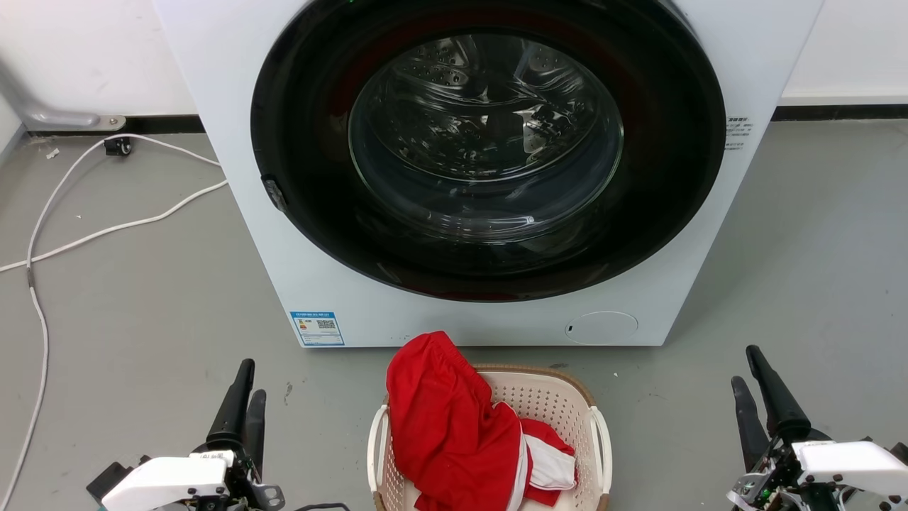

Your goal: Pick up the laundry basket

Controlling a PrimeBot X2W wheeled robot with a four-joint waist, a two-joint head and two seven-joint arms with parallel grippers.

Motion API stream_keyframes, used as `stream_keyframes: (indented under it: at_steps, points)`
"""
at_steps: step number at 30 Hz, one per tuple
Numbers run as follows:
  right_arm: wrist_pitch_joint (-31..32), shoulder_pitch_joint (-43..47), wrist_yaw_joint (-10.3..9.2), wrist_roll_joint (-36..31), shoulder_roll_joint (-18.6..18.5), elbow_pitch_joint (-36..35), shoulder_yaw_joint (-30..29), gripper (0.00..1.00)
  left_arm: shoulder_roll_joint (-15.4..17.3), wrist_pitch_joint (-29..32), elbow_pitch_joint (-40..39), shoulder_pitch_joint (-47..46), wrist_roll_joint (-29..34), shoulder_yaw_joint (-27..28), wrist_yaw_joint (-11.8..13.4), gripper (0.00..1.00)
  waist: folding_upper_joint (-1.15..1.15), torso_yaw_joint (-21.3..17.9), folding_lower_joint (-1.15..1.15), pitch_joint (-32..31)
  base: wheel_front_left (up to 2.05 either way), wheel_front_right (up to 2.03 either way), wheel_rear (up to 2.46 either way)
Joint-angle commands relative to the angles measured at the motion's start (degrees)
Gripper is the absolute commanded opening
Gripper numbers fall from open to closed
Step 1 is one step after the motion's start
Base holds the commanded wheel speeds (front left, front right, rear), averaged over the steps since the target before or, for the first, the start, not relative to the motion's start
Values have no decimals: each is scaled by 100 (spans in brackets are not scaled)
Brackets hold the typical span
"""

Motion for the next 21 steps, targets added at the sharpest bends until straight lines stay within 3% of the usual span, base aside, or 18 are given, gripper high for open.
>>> stream_keyframes:
  at_steps: [1,10,21]
  points:
    - [-64,-45,1,-69,-15,-127,34,100,17,-71,-149,-13,93,-10,-4,100,0,0,0,-2,0,0,0]
    - [-298,15,2,-593,-15,-140,-24,100,20,-305,-213,82,548,229,-6,100,0,-1,0,-21,0,0,0]
    - [-553,4,2,-2245,-14,-374,-208,100,23,-559,-554,124,1522,586,150,100,0,-6,0,-37,0,0,0]
